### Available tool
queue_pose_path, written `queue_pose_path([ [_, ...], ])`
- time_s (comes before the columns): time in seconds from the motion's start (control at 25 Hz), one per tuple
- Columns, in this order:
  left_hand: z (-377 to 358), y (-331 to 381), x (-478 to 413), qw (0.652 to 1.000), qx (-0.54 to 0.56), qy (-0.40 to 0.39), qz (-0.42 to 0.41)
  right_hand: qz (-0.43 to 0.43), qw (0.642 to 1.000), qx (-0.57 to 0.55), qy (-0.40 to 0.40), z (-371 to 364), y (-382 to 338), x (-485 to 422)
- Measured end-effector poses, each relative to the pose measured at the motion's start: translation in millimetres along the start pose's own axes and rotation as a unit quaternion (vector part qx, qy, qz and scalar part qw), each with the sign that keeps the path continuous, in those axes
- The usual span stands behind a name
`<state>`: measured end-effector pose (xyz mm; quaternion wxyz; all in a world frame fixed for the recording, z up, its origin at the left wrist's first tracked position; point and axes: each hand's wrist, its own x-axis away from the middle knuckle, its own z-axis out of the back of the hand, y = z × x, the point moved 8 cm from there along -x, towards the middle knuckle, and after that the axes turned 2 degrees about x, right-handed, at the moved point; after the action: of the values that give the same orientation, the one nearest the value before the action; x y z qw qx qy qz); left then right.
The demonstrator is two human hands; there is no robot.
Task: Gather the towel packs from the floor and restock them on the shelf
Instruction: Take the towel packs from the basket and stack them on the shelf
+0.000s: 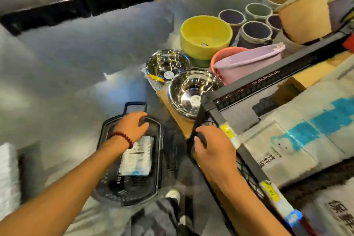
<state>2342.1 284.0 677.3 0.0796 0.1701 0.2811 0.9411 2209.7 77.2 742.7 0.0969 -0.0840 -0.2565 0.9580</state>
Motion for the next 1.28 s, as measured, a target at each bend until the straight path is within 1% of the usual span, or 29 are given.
queue_pose_path([
  [0.08,0.3,-86.4,39.9,0.994,0.007,-0.027,0.103,0.007,0.993,-0.003,-0.119,-60.1,-32.6,6.2],
  [0.16,-8.0,-151.2,74.9,0.981,0.042,-0.049,0.183,-0.006,0.969,0.030,-0.244,-126.6,-43.8,16.8],
  [0.2,-14.5,-175.3,87.9,0.974,0.057,-0.060,0.212,-0.013,0.957,0.039,-0.287,-153.8,-46.2,23.2],
  [0.32,-29.8,-251.0,99.2,0.959,0.062,-0.092,0.261,-0.054,0.923,0.048,-0.378,-251.4,-52.8,38.7],
  [0.4,-42.4,-300.1,79.3,0.956,0.067,-0.102,0.267,-0.071,0.901,0.052,-0.425,-324.2,-56.7,41.3],
  [0.44,-50.0,-323.6,65.4,0.957,0.060,-0.106,0.265,-0.082,0.895,0.053,-0.436,-360.1,-57.1,38.7],
  [0.56,-72.3,-378.2,19.4,0.964,0.018,-0.105,0.243,-0.115,0.885,0.038,-0.450,-459.6,-45.7,30.0],
  [0.64,-91.4,-418.6,-13.9,0.968,-0.015,-0.085,0.237,-0.159,0.879,0.006,-0.450,-529.0,-24.9,28.0],
  [0.68,-100.5,-438.6,-31.0,0.969,-0.039,-0.073,0.234,-0.192,0.876,-0.017,-0.442,-559.1,-11.2,26.3],
  [0.72,-109.5,-455.9,-46.5,0.967,-0.061,-0.067,0.237,-0.224,0.880,-0.029,-0.418,-585.0,5.5,24.1],
  [0.76,-120.1,-471.7,-61.3,0.967,-0.071,-0.061,0.239,-0.246,0.883,-0.021,-0.400,-608.1,21.7,21.1],
  [0.88,-142.5,-499.3,-101.1,0.974,-0.078,-0.031,0.211,-0.286,0.886,-0.011,-0.365,-671.0,68.6,15.4],
  [1.0,-153.5,-524.5,-132.0,0.977,-0.070,0.048,0.198,-0.351,0.878,-0.008,-0.325,-723.2,108.6,19.2],
  [1.12,-169.4,-538.1,-146.2,0.977,-0.021,0.075,0.200,-0.361,0.872,0.038,-0.329,-754.9,135.7,27.7],
  [1.2,-174.5,-538.2,-146.6,0.976,-0.004,0.104,0.193,-0.371,0.870,0.028,-0.323,-767.7,145.6,27.1],
  [1.28,-177.1,-539.5,-145.0,0.971,-0.019,0.131,0.200,-0.384,0.872,0.011,-0.304,-777.7,150.8,24.9],
])
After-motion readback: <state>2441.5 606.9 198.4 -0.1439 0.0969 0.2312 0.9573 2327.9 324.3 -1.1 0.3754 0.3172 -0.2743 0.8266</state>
